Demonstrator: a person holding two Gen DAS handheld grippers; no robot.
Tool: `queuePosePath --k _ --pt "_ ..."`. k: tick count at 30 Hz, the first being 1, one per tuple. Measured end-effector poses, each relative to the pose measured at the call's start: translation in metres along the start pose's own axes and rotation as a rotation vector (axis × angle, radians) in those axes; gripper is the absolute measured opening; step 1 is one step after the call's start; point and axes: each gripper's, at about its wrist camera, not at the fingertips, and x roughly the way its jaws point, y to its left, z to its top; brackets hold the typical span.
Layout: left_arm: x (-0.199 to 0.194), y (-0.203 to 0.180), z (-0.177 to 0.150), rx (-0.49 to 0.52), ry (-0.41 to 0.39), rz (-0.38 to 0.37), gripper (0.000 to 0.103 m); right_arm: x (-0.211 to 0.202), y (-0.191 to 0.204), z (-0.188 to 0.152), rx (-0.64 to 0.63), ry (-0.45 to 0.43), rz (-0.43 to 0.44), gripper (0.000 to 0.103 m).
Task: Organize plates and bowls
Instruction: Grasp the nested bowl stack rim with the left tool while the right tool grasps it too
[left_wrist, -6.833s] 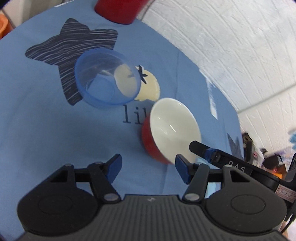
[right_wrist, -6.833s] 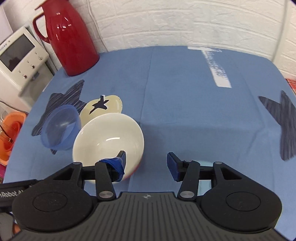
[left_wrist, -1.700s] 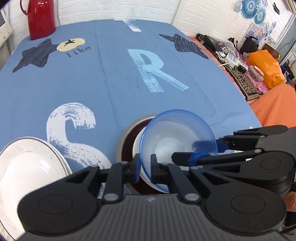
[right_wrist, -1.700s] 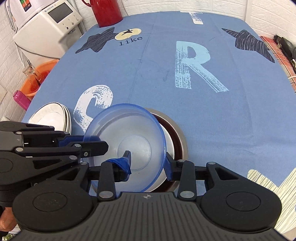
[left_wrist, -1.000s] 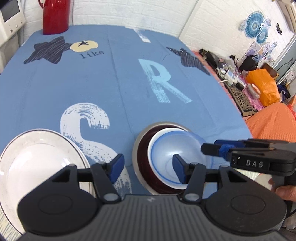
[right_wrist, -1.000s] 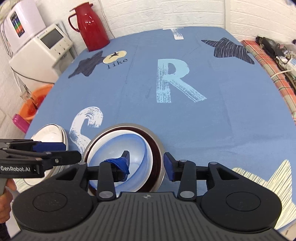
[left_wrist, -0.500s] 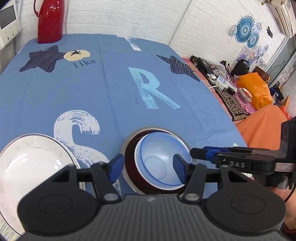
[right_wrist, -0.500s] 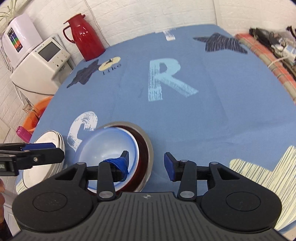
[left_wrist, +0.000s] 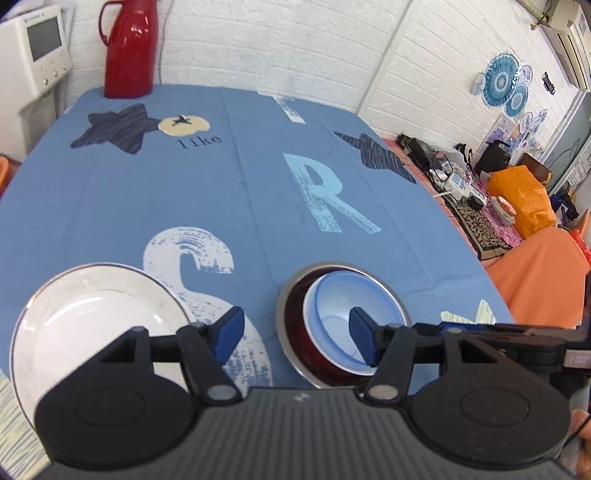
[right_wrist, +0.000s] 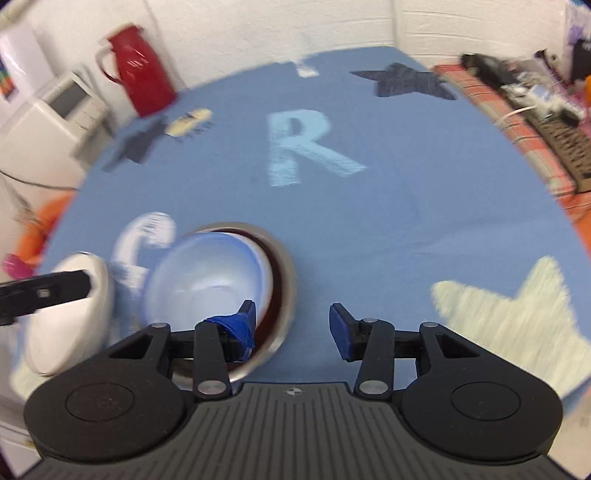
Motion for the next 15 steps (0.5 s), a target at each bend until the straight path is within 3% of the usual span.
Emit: queuePosePath --k 3,9,11,15 --pt "-0.006 0.001 -0.008 0.001 -0.046 0.037 0.063 -0.007 -0.002 -0.013 0.077 -0.054 0.125 0.030" --pt "-0.003 -0.003 -0.013 -0.009 -0.078 0.057 0.066 -0.030 0.001 -0.027 0.145 -0.239 0.266 0.034" --pt "0.004 -0.003 -0.009 0.008 -0.037 0.049 0.066 -0.032 -0.002 -0.026 0.157 -0.247 0.267 0.035" --pt "0.026 0.009 0.014 0.046 0.125 0.025 0.066 -0.028 -0.017 -0.019 0.177 -0.160 0.197 0.036"
